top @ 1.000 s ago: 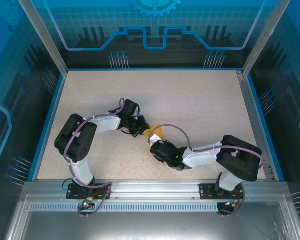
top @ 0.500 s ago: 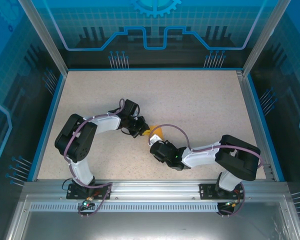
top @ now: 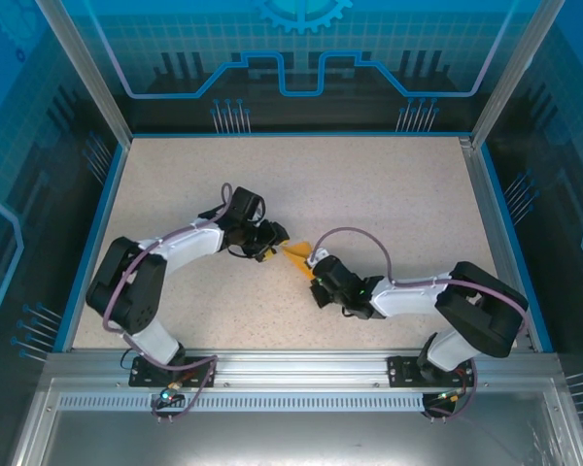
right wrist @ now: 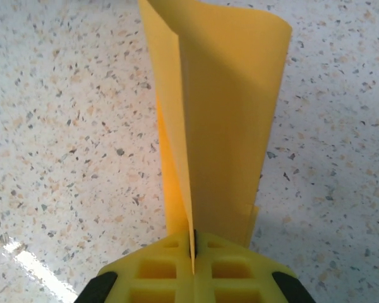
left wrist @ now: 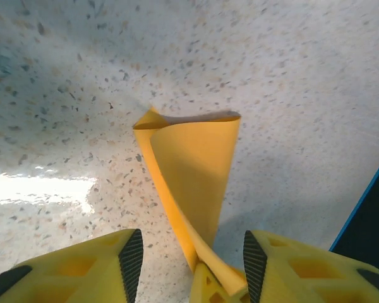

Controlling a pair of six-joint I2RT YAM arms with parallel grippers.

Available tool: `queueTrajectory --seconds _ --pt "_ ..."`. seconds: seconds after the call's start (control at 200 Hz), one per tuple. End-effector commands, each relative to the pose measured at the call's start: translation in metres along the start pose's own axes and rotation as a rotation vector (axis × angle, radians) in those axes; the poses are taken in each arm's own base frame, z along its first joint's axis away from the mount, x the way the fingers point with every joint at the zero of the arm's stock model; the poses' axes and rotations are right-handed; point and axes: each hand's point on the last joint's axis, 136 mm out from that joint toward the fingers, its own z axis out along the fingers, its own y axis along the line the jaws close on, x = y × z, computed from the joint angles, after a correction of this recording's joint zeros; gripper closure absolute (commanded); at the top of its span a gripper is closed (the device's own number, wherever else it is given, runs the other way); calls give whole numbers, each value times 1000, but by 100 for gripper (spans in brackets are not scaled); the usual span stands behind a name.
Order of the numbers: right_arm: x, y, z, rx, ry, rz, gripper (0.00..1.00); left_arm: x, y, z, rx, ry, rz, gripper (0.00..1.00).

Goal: Fold a paper plane with a square sheet of paper (pick it up from the middle)
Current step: Fold the wing for the fifth time at the center of the table.

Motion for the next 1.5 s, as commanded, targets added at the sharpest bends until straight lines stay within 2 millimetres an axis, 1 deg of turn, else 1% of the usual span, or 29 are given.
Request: queueTrajectory --seconds 0.0,0.08,0.245,0.45,0.63,0.67,0.79,0.86,0.89,0.905,1.04,1.055,1.205,1.23,1.335,1.43,1.495 --pt "-10 16 -4 -174 -35 114 100 -3 22 -12 -76 -57 -8 51" --pt "-9 14 -4 -211 -21 145 100 -2 23 -15 -77 -61 -7 51" --pt "-8 11 0 -238 -5 198 100 1 25 -14 -78 -49 -6 51" --pt "-8 14 6 -275 12 253 100 4 26 -12 -67 -37 -11 52" --pt "-5 17 11 -291 38 272 100 6 26 -9 -59 -22 -8 52" --pt "-3 15 12 -280 47 280 100 7 26 -8 -57 -17 -10 52" --pt "-3 16 11 -287 52 277 96 12 19 -4 -18 6 6 51" --pt "-4 16 10 -285 52 259 95 14 12 0 7 18 19 48" --pt "-3 16 10 -276 48 245 95 14 11 2 9 21 14 43" --pt "-3 15 10 -271 45 239 95 14 11 3 7 22 11 41" --pt "-3 15 9 -246 24 172 96 14 6 17 11 71 -23 40" --pt "-3 16 9 -245 23 162 96 14 4 18 13 74 -23 39" --pt "-5 21 8 -208 -9 63 96 14 9 33 -46 109 -43 37" --pt "-6 21 8 -198 -14 49 96 14 11 34 -56 115 -47 37" --pt "-4 23 9 -174 -17 1 96 14 7 40 -54 134 -45 38" --pt "-5 22 10 -158 -20 -15 96 15 7 41 -62 151 -44 44" --pt "-8 25 10 -161 -38 -29 96 17 10 41 -80 161 -43 50"
